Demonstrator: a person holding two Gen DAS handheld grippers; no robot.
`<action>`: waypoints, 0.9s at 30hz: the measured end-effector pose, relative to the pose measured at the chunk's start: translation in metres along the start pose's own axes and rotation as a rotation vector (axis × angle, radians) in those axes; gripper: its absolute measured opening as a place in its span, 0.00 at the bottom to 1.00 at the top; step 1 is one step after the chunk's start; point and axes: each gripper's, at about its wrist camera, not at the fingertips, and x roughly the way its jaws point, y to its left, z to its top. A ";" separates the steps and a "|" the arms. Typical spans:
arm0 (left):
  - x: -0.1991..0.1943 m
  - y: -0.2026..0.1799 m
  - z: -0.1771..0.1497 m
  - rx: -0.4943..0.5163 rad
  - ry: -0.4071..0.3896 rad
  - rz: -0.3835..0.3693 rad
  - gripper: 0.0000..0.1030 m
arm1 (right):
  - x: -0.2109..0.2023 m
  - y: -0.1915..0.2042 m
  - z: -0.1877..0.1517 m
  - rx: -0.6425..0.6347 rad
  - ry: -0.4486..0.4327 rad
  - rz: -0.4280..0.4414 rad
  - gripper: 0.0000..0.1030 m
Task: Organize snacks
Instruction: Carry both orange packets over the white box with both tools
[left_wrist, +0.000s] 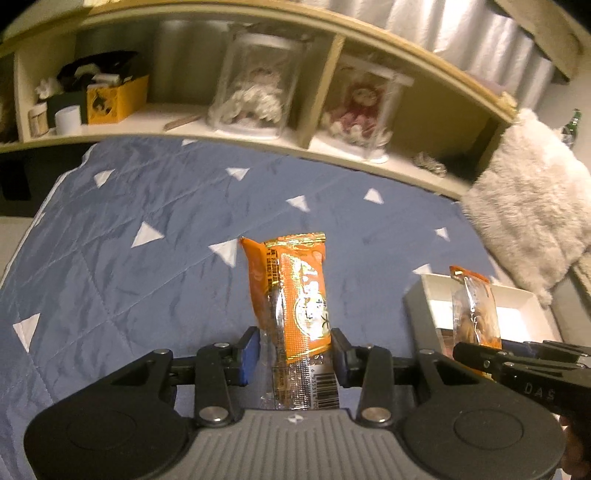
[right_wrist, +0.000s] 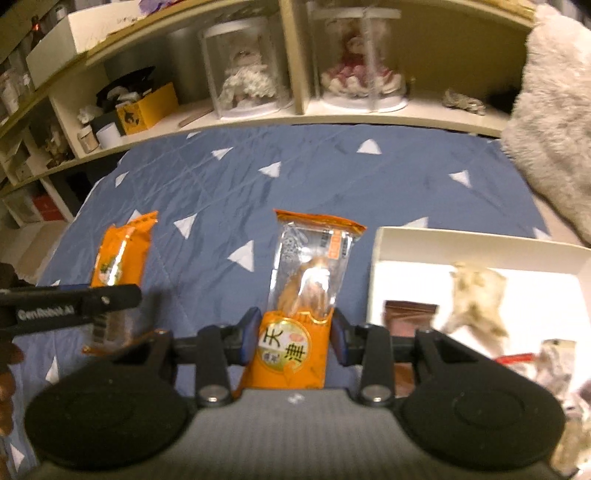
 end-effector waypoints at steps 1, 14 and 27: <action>-0.002 -0.004 0.000 0.003 -0.003 -0.008 0.41 | -0.005 -0.004 -0.002 0.004 -0.005 -0.003 0.44; -0.007 -0.060 -0.001 0.042 -0.028 -0.115 0.41 | -0.056 -0.066 -0.023 0.057 -0.090 -0.050 0.44; 0.034 -0.169 0.010 0.139 0.003 -0.261 0.41 | -0.068 -0.167 -0.036 0.184 -0.127 -0.142 0.44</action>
